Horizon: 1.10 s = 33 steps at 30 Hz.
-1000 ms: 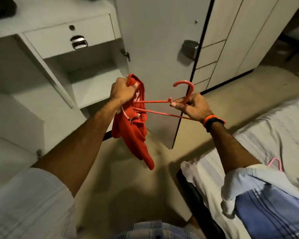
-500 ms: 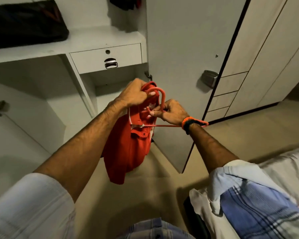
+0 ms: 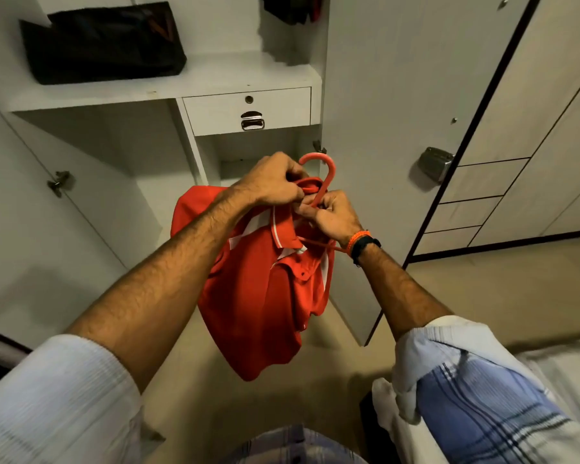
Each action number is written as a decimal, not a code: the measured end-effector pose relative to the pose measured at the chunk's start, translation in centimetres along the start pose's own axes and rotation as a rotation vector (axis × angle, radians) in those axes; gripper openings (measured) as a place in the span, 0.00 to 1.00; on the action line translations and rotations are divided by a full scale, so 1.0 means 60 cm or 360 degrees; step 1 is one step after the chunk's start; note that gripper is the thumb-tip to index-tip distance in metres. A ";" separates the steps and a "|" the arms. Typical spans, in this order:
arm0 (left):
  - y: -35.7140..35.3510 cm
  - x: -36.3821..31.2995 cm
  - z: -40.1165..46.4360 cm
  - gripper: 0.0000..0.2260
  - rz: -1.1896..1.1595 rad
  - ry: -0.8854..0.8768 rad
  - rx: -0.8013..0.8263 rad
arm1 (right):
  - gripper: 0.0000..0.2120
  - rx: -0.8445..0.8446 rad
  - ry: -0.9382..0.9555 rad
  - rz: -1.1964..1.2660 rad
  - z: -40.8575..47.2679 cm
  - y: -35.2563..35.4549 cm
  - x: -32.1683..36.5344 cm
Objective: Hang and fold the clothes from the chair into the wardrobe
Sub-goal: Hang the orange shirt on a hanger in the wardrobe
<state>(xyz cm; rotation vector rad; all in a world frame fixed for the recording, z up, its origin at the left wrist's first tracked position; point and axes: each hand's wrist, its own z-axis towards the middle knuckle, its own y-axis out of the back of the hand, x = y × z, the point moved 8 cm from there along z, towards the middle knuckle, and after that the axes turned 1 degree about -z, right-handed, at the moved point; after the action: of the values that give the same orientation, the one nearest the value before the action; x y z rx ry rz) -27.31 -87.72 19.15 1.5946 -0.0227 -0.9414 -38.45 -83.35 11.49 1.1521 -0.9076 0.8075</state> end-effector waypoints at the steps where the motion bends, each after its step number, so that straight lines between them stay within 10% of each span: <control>1: 0.002 0.004 -0.007 0.10 -0.0035 -0.0005 0.0019 | 0.10 -0.0027 -0.0004 0.0033 0.002 0.001 0.000; 12: 0.008 0.090 -0.046 0.26 0.0131 0.0085 -0.0021 | 0.07 0.0055 -0.0109 0.0207 0.003 -0.059 0.000; 19: 0.021 0.115 -0.072 0.24 0.0269 -0.0044 -0.0207 | 0.11 0.0240 -0.0483 0.0961 -0.011 -0.077 -0.008; 29: 0.035 0.092 -0.099 0.07 0.0273 -0.0328 -0.0118 | 0.08 0.0672 -0.0671 -0.0016 0.013 -0.092 -0.050; 33: 0.060 0.096 -0.104 0.07 0.0231 -0.0311 -0.0154 | 0.22 0.0989 -0.0666 -0.0125 0.001 -0.116 -0.048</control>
<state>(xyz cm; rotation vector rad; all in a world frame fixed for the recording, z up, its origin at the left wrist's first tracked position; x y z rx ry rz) -18.18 -86.51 18.65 1.3884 -0.2229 -0.9662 -33.47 -85.14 6.17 1.9414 -0.9691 0.8225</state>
